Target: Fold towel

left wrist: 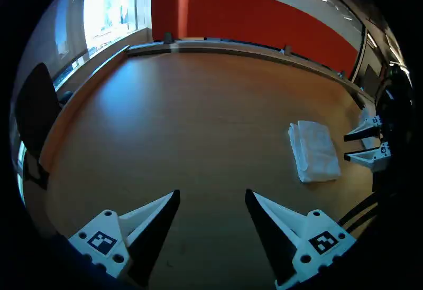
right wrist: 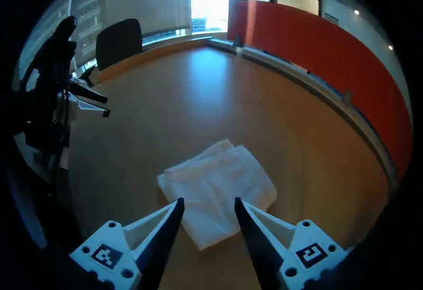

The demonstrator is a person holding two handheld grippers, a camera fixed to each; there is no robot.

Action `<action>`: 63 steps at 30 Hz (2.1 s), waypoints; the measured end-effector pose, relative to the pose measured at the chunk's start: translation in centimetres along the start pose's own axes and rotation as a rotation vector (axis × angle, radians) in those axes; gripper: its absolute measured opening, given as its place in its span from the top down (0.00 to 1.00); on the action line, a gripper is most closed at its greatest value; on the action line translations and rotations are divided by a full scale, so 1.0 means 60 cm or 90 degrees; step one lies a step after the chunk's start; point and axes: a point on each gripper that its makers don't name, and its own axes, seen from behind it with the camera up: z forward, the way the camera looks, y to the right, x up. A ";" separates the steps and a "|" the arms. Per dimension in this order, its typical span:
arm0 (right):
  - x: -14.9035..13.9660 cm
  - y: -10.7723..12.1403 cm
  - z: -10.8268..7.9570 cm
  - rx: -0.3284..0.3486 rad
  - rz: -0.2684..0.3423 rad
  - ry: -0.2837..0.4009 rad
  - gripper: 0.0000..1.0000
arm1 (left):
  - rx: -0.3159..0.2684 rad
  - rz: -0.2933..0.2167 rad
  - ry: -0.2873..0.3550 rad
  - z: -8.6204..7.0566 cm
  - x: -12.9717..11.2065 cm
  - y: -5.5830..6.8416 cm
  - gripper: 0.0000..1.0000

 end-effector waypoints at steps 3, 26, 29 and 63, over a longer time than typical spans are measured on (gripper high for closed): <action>-0.027 -0.001 0.002 -0.001 0.009 -0.016 0.27 | -0.001 0.001 -0.001 0.000 -0.002 0.002 0.09; -0.134 -0.007 0.014 -0.009 0.026 -0.091 0.35 | -0.006 0.004 -0.004 0.003 -0.008 0.011 0.09; -0.140 -0.009 0.015 -0.009 0.026 -0.096 0.44 | -0.007 0.004 -0.005 0.003 -0.008 0.012 0.09; -0.066 0.018 -0.017 -0.038 0.019 -0.037 0.94 | -0.014 0.008 0.001 0.000 -0.001 0.021 0.09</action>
